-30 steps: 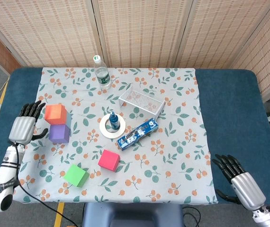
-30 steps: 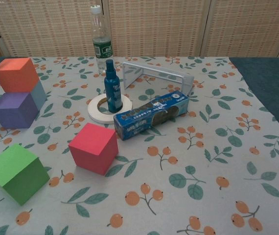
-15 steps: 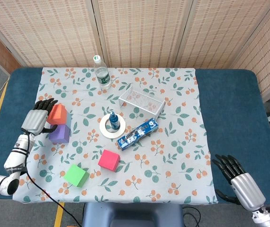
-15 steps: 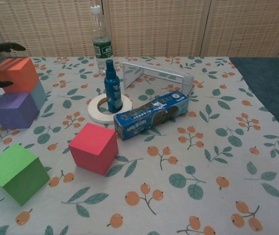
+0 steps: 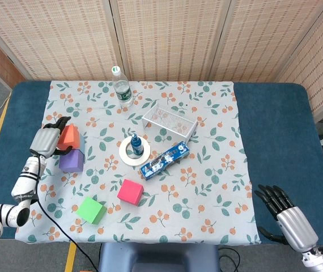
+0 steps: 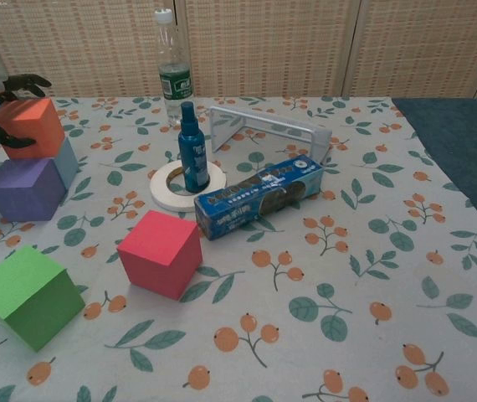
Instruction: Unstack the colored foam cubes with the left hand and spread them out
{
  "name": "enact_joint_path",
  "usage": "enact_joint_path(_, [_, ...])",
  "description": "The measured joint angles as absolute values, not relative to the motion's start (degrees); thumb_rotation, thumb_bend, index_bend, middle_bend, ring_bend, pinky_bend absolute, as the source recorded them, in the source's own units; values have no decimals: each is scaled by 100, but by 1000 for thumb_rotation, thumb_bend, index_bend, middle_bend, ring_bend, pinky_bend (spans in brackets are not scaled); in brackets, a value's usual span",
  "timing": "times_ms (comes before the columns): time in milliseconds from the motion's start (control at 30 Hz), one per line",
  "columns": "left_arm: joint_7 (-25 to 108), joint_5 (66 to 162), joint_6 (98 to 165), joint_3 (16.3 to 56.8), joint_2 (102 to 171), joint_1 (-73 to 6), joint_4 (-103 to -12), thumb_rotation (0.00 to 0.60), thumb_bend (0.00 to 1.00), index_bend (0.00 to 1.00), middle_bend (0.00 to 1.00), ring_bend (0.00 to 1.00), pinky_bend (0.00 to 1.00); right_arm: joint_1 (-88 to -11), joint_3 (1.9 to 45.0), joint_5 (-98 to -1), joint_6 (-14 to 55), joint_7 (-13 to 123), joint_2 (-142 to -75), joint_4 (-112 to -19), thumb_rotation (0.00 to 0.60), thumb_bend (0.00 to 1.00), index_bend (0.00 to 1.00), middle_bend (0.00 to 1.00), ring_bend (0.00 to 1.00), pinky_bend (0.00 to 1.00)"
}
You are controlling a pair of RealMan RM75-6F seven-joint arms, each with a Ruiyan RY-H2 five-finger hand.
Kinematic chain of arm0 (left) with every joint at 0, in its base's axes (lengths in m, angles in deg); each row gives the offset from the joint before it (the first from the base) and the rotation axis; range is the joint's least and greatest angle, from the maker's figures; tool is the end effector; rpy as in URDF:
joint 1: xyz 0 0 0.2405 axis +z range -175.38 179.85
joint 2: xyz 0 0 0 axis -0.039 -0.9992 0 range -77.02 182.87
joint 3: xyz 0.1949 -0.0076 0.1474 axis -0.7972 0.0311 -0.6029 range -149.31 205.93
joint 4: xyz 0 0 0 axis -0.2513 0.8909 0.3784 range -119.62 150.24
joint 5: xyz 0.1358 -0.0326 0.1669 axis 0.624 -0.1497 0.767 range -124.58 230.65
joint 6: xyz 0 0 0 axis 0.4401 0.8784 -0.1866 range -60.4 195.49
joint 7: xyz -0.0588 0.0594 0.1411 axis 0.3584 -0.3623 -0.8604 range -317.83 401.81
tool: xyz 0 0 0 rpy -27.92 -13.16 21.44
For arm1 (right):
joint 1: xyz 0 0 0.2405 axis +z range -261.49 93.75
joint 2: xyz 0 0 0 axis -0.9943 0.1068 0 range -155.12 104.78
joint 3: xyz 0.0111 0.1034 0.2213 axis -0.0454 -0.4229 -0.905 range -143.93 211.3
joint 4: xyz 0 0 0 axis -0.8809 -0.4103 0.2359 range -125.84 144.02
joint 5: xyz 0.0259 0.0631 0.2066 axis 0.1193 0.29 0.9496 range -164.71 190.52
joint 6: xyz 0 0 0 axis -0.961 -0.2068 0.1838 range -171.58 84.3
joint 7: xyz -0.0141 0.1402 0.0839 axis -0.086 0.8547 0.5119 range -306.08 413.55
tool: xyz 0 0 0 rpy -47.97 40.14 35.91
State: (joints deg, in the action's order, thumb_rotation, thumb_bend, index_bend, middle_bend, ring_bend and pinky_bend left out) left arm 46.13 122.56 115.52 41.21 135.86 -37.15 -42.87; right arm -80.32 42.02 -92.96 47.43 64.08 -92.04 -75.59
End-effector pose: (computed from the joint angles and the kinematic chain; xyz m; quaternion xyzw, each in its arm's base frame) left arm -0.2622 0.4330 0.0741 -0.6617 -0.3983 -0.3421 0.5353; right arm -0.2874 -0.1425 0.1078 0.6840 -0.3911 0.4344 0.4364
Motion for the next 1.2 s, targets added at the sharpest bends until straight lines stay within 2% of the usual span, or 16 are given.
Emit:
enact_joint_path(133, [4572, 12254, 11751, 4160, 13718, -3729, -4145, 600, 410, 72, 437, 586, 413, -8024, 4201, -9273, 4717, 6425, -9192, -7564, 600, 152, 0, 0, 0, 0])
enact_joint_path(300, [4745, 12358, 12072, 4249, 13963, -3788, -3794, 600, 419, 88, 432, 582, 398, -8028, 4186, -9231, 4702, 6419, -9185, -7566, 600, 152, 0, 0, 0, 0])
enact_joint_path(433, [5114, 12498, 12157, 4317, 14257, -3972, -3389, 600, 416, 89, 414, 578, 432, -8022, 4170, -9182, 4654, 6390, -9195, -7572, 600, 152, 0, 0, 0, 0])
enact_joint_path(633, [5427, 12698, 11935, 4368, 14866, -4555, -2600, 600, 408, 105, 393, 573, 431, -7990, 4187, -9162, 4522, 6361, -9235, -7578, 600, 152, 0, 0, 0, 0])
enact_joint_path(833, [5722, 12819, 11424, 4320, 15610, -5084, -1532, 600, 386, 91, 370, 540, 385, -7944, 4205, -9137, 4429, 6481, -9252, -7553, 600, 152, 0, 0, 0, 0])
enact_joint_path(900, [5843, 12850, 11223, 4282, 15865, -5220, -1187, 600, 371, 63, 329, 467, 320, -7948, 4192, -9096, 4449, 6548, -9235, -7535, 600, 152, 0, 0, 0, 0])
enact_joint_path(1000, [5953, 12894, 10892, 4192, 16115, -5347, -832, 600, 347, 3, 182, 220, 175, -7948, 4190, -9070, 4444, 6608, -9216, -7501, 600, 152, 0, 0, 0, 0])
enact_joint_path(1067, [5983, 12923, 10749, 4122, 16268, -5411, -666, 600, 339, 0, 77, 85, 138, -7944, 4194, -9059, 4430, 6650, -9204, -7492, 600, 152, 0, 0, 0, 0])
enact_joint_path(1133, [5973, 12950, 10729, 4074, 16340, -5448, -602, 600, 326, 0, 7, 8, 119, -7943, 4192, -9055, 4442, 6688, -9196, -7483, 600, 152, 0, 0, 0, 0])
enact_joint_path(1200, [5950, 12964, 10795, 4066, 16358, -5457, -599, 600, 321, 0, 0, 0, 112, -7952, 4184, -9074, 4507, 6707, -9204, -7465, 600, 152, 0, 0, 0, 0])
